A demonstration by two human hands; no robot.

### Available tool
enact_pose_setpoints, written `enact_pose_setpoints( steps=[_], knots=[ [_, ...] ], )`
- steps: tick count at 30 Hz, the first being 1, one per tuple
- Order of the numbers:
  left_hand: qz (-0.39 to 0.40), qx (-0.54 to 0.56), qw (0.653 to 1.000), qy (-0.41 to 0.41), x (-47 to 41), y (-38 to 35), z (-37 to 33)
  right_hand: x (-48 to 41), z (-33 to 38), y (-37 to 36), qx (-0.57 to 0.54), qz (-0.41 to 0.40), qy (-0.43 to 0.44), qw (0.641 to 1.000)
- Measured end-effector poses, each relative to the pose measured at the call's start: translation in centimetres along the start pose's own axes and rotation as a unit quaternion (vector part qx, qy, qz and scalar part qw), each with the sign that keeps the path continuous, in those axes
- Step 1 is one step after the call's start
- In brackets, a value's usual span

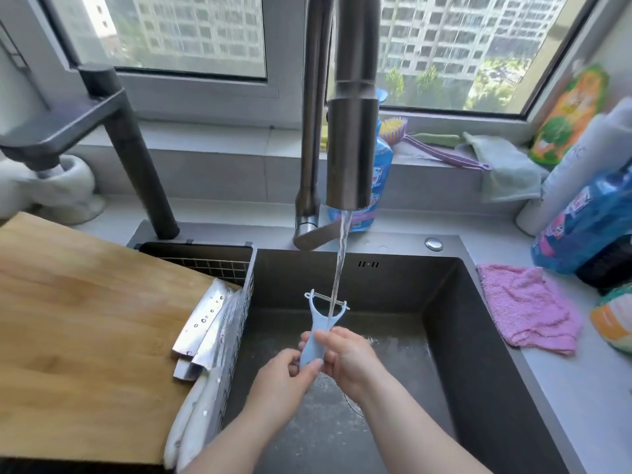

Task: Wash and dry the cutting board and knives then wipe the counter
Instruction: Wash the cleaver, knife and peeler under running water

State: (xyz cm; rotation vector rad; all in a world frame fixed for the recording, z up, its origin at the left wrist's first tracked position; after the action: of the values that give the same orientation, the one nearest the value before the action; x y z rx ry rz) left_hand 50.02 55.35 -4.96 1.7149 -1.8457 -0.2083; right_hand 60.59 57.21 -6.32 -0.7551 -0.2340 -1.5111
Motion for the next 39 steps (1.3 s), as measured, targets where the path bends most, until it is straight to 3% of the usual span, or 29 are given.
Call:
enact_pose_setpoints(
  steps=[3,7,12,16,20,23,26,29,34,39],
  knots=[
    [0.002,0.067,0.997,0.030,-0.3,0.0,0.7,0.7,-0.4,-0.1,0.024,-0.024,0.001,0.999],
    [0.061,0.125,0.989,0.045,0.3,-0.6,0.5,1.3,-0.4,0.8,0.036,-0.032,-0.010,0.999],
    [0.083,0.135,0.986,0.050,0.7,-0.6,0.4,1.7,-0.1,0.4,0.047,0.005,0.008,0.999],
    [0.084,0.148,0.985,0.037,0.8,-0.6,-0.3,1.9,0.3,0.7,0.053,-0.017,0.021,0.998],
    [0.078,0.130,0.988,0.029,0.8,-0.4,-0.6,1.8,0.3,0.5,0.024,-0.013,0.012,1.000],
    [0.068,0.027,0.997,-0.001,0.8,-0.3,-0.6,2.0,0.0,0.3,0.069,-0.016,-0.006,0.997],
    [0.070,-0.015,0.997,-0.027,0.9,-0.5,-1.1,2.0,0.0,0.6,0.092,-0.081,-0.011,0.992],
    [0.081,0.027,0.996,-0.016,0.9,-0.6,-0.9,2.0,0.1,1.3,0.072,-0.127,-0.023,0.989],
    [0.107,0.086,0.990,0.011,0.9,-0.3,-0.4,1.8,1.1,0.1,0.066,0.015,0.022,0.997],
    [0.119,0.165,0.978,0.035,1.0,-0.1,-0.6,2.1,1.0,-0.1,0.050,0.052,0.016,0.997]
  ],
)
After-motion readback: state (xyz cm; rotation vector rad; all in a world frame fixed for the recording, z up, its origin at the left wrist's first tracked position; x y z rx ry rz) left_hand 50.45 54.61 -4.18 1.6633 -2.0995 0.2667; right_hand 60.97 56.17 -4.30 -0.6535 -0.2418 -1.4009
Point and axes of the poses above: each hand's wrist, its own x-axis away from the middle knuckle, its own y-axis out of the back of the hand, z = x × y, the point moved 8 cm from there along -x, towards the middle knuckle, and after that the axes turned 2 degrees about -z, right-handed, at the moved point
